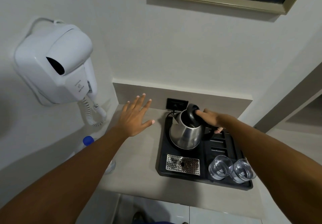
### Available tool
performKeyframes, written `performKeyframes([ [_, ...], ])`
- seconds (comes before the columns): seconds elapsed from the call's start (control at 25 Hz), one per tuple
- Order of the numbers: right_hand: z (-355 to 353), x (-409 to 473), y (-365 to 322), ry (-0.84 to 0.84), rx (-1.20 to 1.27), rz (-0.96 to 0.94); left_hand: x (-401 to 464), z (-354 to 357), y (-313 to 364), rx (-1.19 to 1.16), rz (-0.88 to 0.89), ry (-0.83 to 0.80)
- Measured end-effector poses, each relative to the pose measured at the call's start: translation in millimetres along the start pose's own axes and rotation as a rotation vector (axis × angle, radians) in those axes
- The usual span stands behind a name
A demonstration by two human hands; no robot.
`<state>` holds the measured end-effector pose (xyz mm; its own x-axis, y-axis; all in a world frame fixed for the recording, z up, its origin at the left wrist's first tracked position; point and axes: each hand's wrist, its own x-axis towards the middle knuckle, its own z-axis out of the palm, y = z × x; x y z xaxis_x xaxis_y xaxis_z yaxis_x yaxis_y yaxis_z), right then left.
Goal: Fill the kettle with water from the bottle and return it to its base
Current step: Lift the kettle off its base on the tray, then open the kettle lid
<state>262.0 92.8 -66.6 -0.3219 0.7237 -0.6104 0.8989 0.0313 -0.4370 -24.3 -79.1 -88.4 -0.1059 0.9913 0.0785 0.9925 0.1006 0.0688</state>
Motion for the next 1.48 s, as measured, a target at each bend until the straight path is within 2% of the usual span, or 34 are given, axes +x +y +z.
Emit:
performKeyframes([
  [0.16, -4.9, -6.0, 5.9, -0.081, 0.185, -0.018, -4.2, -2.6, -1.4, -0.001, 0.018, 0.016],
  [0.36, -0.9, -12.2, -4.3, -0.071, 0.252, -0.058, -13.2, -6.1, -9.7, 0.027, 0.025, 0.018],
  [0.64, 13.7, -10.7, -56.2, -0.089, 0.323, -0.171, -35.6, -23.1, -38.4, 0.063, -0.007, 0.045],
  [0.88, 49.6, -3.9, -108.9, -0.165, 0.371, -0.252, -62.1, -27.3, -60.2, 0.027, -0.057, -0.005],
  [1.08, 89.1, 11.3, -124.2, -0.187, 0.351, -0.232, -81.0, -28.4, -74.0, 0.081, -0.100, -0.061],
  [1.48, 126.1, 33.2, -126.3, -0.239, 0.370, -0.191, -91.8, -26.7, -78.5, 0.009, -0.129, -0.093],
])
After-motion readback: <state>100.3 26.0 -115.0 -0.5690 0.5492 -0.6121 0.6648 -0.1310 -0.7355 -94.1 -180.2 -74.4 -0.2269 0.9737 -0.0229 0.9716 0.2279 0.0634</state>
